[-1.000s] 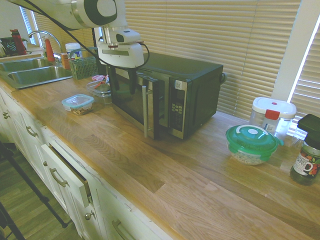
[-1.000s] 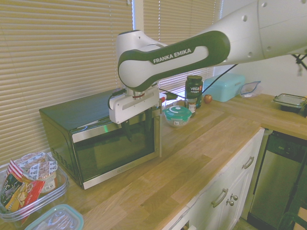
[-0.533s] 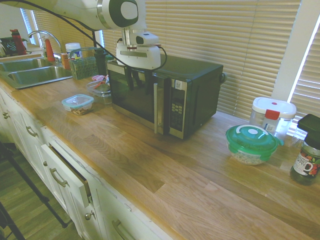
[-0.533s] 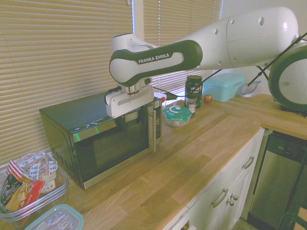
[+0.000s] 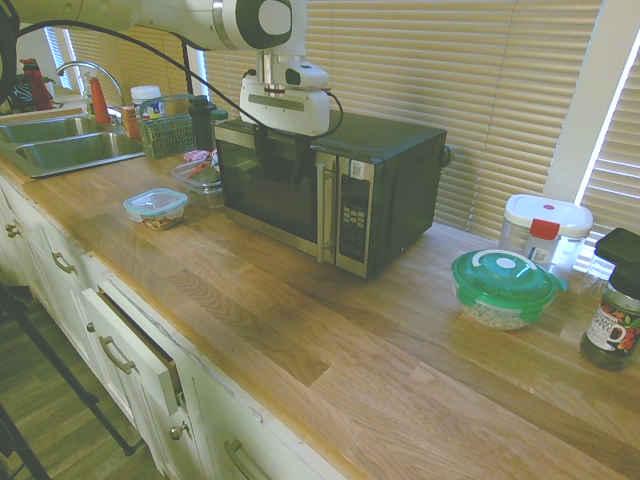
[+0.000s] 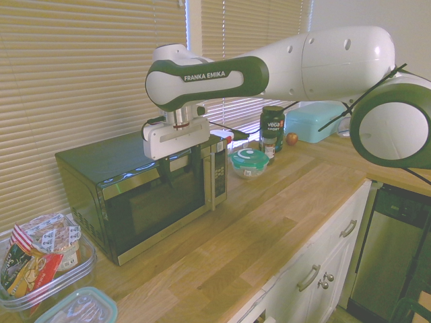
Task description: Close the microwave
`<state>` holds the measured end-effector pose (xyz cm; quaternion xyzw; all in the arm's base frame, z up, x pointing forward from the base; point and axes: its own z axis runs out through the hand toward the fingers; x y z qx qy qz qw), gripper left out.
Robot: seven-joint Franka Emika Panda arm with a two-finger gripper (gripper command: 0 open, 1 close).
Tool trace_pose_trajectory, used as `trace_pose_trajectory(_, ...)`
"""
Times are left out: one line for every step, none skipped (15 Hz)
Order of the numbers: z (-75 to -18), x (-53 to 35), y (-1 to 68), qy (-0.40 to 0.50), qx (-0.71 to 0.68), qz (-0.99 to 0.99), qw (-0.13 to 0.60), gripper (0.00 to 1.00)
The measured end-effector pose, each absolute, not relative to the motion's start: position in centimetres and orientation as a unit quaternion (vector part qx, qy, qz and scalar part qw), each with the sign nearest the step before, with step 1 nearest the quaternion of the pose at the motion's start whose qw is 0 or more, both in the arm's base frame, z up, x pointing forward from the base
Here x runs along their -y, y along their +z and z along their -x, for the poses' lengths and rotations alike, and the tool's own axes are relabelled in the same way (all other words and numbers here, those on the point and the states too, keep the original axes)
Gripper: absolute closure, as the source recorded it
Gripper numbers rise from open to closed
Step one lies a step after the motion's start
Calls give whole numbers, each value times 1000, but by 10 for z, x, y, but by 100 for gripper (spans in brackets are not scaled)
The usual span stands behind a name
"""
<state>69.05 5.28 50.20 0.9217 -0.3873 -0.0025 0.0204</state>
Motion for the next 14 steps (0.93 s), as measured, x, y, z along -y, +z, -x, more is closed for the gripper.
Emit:
trace_pose_trajectory(-689,-53,502,1,384,-923,19,0)
trace_pose_trajectory(-684,-53,502,7,379,-925,16,0)
trace_pose_trajectory(-677,-53,503,9,376,-927,16,0)
trace_pose_trajectory(-666,-53,507,10,372,-928,16,0)
trace_pose_trajectory(-655,-53,513,13,368,-930,16,0)
trace_pose_trajectory(-644,-53,518,15,365,-931,15,0)
trace_pose_trajectory(-632,-53,521,17,363,-931,15,0)
trace_pose_trajectory(-621,-53,519,17,362,-932,16,0)
trace_pose_trajectory(-611,-53,512,14,362,-932,18,0)
trace_pose_trajectory(-601,-52,500,10,361,-932,20,0)
trace_pose_trajectory(-592,-51,487,5,361,-932,23,0)
trace_pose_trajectory(-582,-50,476,5,360,-933,23,0)
trace_pose_trajectory(-572,-49,467,6,359,-933,23,0)
trace_pose_trajectory(-560,-47,460,8,357,-934,23,0)
